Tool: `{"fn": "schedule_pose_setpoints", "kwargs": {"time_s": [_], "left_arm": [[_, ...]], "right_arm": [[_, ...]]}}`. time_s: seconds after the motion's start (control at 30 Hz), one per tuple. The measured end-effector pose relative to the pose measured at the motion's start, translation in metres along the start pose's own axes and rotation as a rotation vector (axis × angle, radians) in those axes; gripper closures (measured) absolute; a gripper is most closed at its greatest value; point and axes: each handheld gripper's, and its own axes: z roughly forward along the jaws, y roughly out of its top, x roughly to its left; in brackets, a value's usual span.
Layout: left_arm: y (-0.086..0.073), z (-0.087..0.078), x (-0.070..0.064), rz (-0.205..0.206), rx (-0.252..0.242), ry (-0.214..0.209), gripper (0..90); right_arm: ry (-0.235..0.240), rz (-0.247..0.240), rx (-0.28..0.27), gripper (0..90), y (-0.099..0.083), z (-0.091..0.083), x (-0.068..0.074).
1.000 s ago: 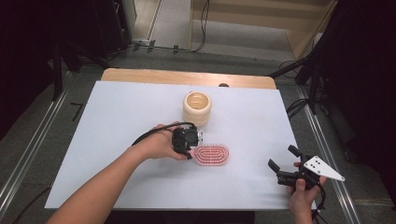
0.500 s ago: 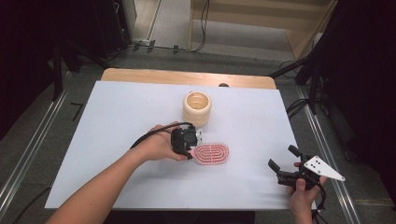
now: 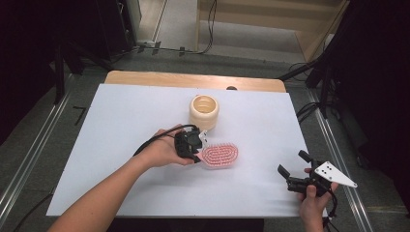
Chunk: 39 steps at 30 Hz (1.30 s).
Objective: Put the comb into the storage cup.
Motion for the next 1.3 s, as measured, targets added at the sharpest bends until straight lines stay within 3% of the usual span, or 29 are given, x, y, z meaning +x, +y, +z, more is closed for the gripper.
{"fn": "schedule_pose_setpoints", "kwargs": {"time_s": [0.13, 0.37, 0.7, 1.0, 1.3], "left_arm": [[0.000, -0.002, -0.004, 0.010, -0.019, 0.020, 70.0], [-0.004, -0.008, -0.002, -0.025, -0.074, 0.028, 70.1], [-0.010, -0.018, -0.009, -0.027, -0.150, 0.064, 70.0], [-0.019, -0.022, -0.009, -0.063, -0.218, 0.081, 70.0], [-0.027, -0.035, -0.010, -0.078, -0.283, 0.105, 70.0]], "right_arm": [[-0.001, 0.000, 0.001, 0.0, 0.000, 0.000, 0.000], [0.000, -0.001, 0.002, 0.0, 0.000, 0.000, 0.000], [-0.013, -0.007, 0.002, 0.0, 0.001, -0.001, 0.002], [-0.018, 0.004, 0.014, 0.0, 0.006, -0.002, 0.003], [-0.014, -0.008, 0.010, 0.0, 0.023, 0.000, 0.016]]}}
